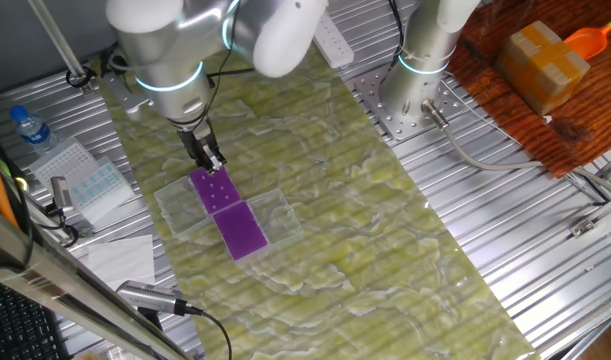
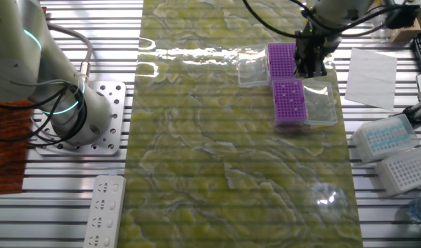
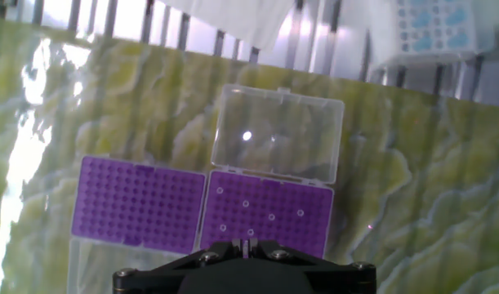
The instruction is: Transfer all small pipette tips from one holder to another
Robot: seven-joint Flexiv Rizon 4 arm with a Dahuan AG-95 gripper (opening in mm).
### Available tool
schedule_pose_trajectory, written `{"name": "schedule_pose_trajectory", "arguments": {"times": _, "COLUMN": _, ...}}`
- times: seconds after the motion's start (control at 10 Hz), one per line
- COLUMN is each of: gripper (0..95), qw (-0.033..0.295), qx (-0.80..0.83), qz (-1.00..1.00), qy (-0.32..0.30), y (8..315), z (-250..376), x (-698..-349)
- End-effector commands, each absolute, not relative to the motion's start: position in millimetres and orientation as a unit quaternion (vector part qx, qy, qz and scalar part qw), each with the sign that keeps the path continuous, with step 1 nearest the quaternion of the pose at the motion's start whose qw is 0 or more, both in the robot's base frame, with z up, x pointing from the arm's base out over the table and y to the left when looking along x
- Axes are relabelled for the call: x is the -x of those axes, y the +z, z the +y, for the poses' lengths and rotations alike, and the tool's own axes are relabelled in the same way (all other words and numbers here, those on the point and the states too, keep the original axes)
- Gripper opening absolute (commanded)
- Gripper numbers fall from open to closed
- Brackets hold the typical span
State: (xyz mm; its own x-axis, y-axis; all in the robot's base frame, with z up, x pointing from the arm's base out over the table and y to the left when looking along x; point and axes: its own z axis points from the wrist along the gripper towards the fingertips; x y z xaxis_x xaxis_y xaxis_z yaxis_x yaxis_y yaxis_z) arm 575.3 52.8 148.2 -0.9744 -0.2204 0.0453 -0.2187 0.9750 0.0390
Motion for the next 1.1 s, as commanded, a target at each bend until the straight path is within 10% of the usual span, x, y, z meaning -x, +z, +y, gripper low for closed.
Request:
{"name": "schedule_pose_trajectory", "arguments": {"times": 0.1, "gripper": 0.0, "qw": 0.038, "qx": -0.212, "qz": -0.976, "qy": -0.027, "y": 148.8, "z": 52.9, "x": -575.3}}
{"name": "schedule_pose_trajectory", "arguments": {"times": 1.1, "gripper": 0.0, "qw": 0.021, "qx": -0.141, "qz": -0.99, "qy": -0.014, "y": 130.4, "z": 91.0, "x": -558.6}}
